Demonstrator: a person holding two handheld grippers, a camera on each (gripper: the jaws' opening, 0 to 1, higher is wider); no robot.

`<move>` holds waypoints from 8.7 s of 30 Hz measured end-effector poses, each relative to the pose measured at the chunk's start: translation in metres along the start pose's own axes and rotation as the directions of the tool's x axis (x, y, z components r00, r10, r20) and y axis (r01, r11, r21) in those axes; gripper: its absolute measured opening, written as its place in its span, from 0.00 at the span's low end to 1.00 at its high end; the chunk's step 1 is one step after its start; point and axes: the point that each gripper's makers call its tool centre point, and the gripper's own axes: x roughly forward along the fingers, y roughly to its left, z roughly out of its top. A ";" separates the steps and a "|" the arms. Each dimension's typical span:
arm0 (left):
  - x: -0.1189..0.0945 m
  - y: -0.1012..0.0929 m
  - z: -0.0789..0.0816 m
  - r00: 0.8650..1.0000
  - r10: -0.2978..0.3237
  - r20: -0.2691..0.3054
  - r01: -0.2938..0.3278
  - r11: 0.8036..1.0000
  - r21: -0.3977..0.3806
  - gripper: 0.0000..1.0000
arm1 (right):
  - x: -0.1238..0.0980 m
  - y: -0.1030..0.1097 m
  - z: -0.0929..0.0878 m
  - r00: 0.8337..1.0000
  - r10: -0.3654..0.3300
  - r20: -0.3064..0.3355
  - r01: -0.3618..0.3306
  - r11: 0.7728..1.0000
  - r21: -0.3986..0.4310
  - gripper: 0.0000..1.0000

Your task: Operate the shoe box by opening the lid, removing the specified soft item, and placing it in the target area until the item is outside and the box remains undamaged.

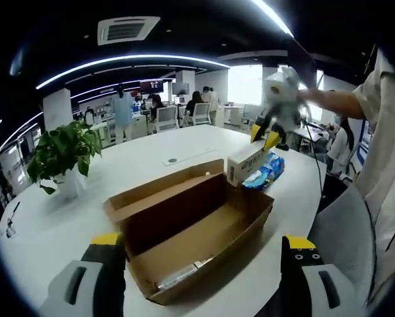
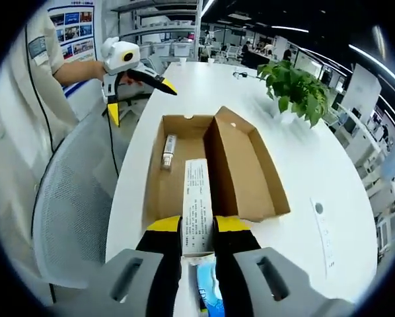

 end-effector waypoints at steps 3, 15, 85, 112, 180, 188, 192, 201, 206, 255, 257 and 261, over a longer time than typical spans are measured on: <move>0.001 -0.002 0.001 1.000 -0.003 -0.002 0.003 1.000 0.002 1.00 | -0.008 -0.005 -0.006 1.000 -0.012 -0.002 0.012 1.000 0.009 0.15; 0.008 -0.010 0.001 1.000 -0.017 -0.017 0.017 1.000 0.004 1.00 | -0.033 -0.023 -0.035 0.998 -0.061 -0.023 0.062 0.997 0.043 0.15; 0.024 0.006 -0.026 0.988 0.032 -0.153 -0.038 0.998 -0.042 1.00 | -0.071 -0.121 -0.261 0.906 -0.046 -0.420 0.069 0.997 0.041 0.16; 0.019 0.008 -0.036 0.985 0.046 -0.166 -0.056 0.997 -0.053 1.00 | -0.069 -0.132 -0.298 0.847 -0.045 -0.530 0.015 0.998 -0.061 0.17; 0.056 0.036 -0.021 0.914 -0.211 -0.346 0.290 0.937 0.195 0.78 | -0.115 0.012 -0.170 0.880 -0.454 -0.142 0.469 0.778 0.417 0.96; 0.067 0.037 -0.030 0.872 -0.252 -0.420 0.364 0.908 0.209 0.69 | -0.109 0.034 -0.156 0.866 -0.489 -0.105 0.479 0.749 0.457 0.96; 0.072 0.039 -0.036 0.850 -0.262 -0.456 0.392 0.894 0.217 0.68 | -0.106 0.044 -0.150 0.854 -0.511 -0.097 0.491 0.733 0.471 0.96; 0.081 0.041 -0.050 0.787 -0.284 -0.548 0.478 0.842 0.251 0.63 | -0.093 0.068 -0.135 0.850 -0.522 -0.075 0.484 0.716 0.504 0.96; 0.083 0.042 -0.061 0.734 -0.289 -0.614 0.548 0.786 0.285 0.61 | -0.091 0.077 -0.132 0.846 -0.528 -0.077 0.487 0.705 0.516 0.96; 0.103 0.030 -0.123 0.594 -0.248 -0.766 0.723 0.583 0.372 0.19 | -0.084 0.081 -0.113 0.827 -0.562 -0.024 0.473 0.673 0.569 0.96; 0.104 0.030 -0.121 0.598 -0.249 -0.761 0.715 0.595 0.367 0.19 | -0.084 0.081 -0.111 0.827 -0.562 -0.015 0.468 0.674 0.571 0.96; 0.105 0.031 -0.117 0.612 -0.247 -0.751 0.699 0.613 0.367 0.19 | -0.082 0.081 -0.108 0.828 -0.560 -0.002 0.458 0.676 0.577 0.96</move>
